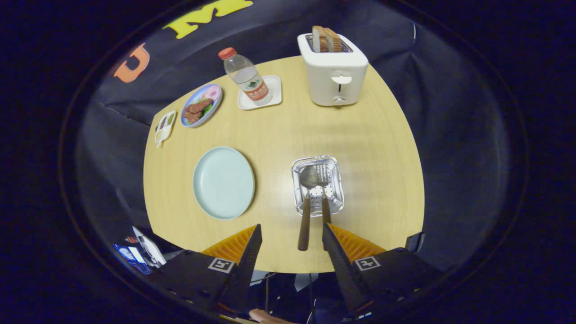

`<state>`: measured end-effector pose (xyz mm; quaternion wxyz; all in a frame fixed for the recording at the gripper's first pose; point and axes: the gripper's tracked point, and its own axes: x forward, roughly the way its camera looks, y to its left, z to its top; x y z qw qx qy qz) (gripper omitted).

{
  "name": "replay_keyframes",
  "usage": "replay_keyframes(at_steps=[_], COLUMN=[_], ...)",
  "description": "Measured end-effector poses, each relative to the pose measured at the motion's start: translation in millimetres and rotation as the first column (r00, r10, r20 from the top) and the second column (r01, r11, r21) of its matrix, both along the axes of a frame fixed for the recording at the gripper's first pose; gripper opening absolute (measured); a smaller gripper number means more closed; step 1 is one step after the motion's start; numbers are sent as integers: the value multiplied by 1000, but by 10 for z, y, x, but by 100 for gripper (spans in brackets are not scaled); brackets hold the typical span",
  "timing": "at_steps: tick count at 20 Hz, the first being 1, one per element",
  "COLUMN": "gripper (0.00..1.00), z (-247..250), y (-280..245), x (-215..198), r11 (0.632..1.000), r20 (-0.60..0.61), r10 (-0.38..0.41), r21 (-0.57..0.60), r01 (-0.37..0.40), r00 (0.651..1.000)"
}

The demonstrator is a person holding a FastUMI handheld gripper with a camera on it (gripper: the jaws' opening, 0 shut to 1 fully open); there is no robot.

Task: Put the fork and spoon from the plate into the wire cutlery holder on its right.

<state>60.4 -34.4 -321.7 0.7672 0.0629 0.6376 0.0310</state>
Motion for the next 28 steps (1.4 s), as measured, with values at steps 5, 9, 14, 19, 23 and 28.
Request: replay_keyframes(at_steps=[5,9,14,19,23,28], gripper=[95,97,97,97,97,97], z=[265,557,1150,1711,1992,2208], y=[410,712,1102,1312,1398,1392], x=[-63,-42,-68,-189,-316,-755], r11=[996,987,986,981,982,994], r20=[164,324,531,734,856,923], r10=[80,137,146,173,171,99], r21=[-48,-122,-147,-191,-187,-110], r01=[-73,-102,-79,-45,-16,10], r00=[983,936,835,656,487,372])
